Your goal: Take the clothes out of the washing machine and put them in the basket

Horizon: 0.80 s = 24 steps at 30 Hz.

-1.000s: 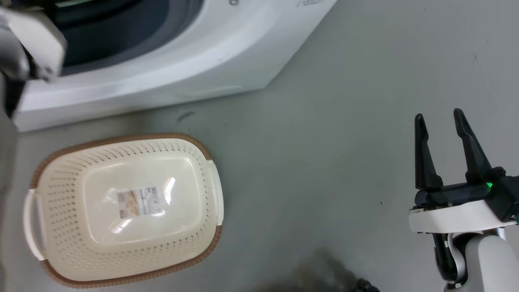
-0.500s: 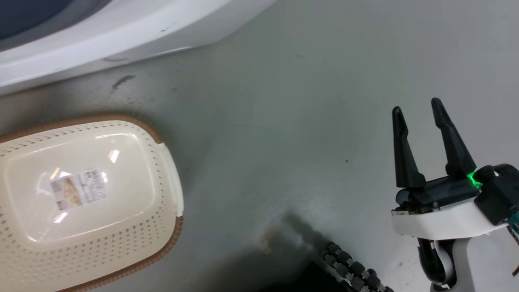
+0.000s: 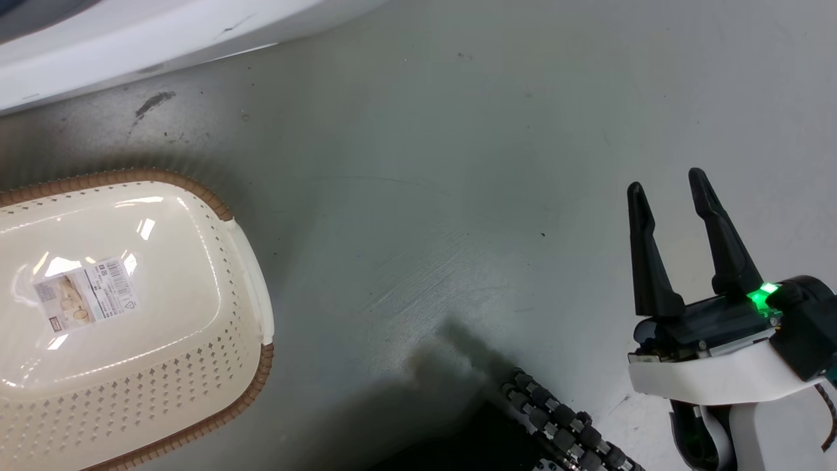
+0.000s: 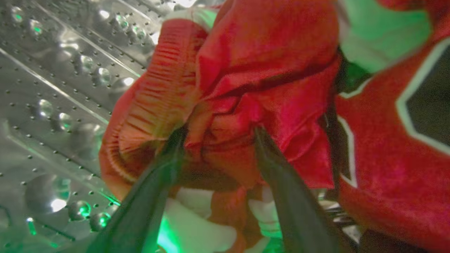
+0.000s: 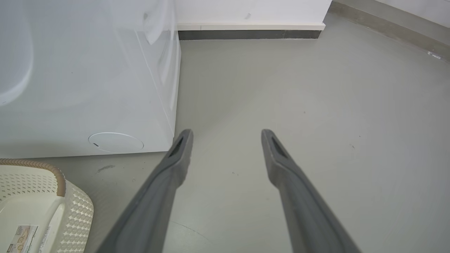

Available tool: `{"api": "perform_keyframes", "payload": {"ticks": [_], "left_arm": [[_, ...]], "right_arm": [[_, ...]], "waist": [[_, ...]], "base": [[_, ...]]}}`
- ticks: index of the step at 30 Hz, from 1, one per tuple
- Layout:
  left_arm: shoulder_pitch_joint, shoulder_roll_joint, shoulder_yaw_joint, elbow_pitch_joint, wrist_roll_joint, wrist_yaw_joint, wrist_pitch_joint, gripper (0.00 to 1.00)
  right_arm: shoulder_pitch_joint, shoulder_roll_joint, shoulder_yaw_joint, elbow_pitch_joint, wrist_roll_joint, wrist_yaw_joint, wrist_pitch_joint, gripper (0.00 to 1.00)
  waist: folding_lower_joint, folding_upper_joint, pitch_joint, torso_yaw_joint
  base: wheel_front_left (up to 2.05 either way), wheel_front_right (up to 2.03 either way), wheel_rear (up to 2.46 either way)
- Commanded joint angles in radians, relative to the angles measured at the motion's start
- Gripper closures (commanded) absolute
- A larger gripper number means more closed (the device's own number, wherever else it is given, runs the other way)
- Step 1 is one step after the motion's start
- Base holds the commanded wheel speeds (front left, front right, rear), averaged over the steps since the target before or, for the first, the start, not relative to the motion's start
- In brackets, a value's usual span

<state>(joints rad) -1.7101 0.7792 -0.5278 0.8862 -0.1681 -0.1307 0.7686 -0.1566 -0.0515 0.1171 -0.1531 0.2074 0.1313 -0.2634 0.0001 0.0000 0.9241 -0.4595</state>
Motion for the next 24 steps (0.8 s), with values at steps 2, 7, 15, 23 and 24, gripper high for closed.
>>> {"api": "perform_keyframes", "payload": {"ticks": [2,7,15,23,24], "left_arm": [[0.011,0.004,-0.01,0.028,-0.016,0.001,0.017,0.0],[0.023,-0.008,-0.032,0.054,-0.059,0.001,0.048,1.0],[-0.013,0.014,-0.057,0.029,-0.1,0.001,-0.016,1.0],[-0.016,0.012,-0.045,0.016,-0.132,0.002,-0.202,1.0],[-0.004,0.006,-0.05,0.013,-0.131,0.002,-0.24,1.0]], "right_arm": [[0.013,0.002,-0.003,-0.008,0.012,-0.001,-0.002,0.0],[0.01,0.002,-0.01,-0.012,0.019,-0.001,-0.002,0.0],[-0.019,0.002,-0.01,-0.013,0.022,-0.001,-0.002,0.0],[-0.077,0.002,-0.01,0.007,0.011,-0.001,-0.002,0.0],[-0.082,0.002,-0.021,0.01,0.005,-0.001,-0.002,0.0]], "waist": [[-0.0001,0.0,0.005,0.003],[-0.0001,0.0,0.011,0.009],[-0.0001,0.0,0.013,0.01],[-0.0001,0.0,-0.023,0.009],[-0.0001,0.0,-0.034,0.019]], "base": [[0.0,0.0,0.0],[0.0,0.0,0.0],[0.0,0.0,0.0],[0.0,0.0,0.0],[0.0,0.0,0.0]]}}
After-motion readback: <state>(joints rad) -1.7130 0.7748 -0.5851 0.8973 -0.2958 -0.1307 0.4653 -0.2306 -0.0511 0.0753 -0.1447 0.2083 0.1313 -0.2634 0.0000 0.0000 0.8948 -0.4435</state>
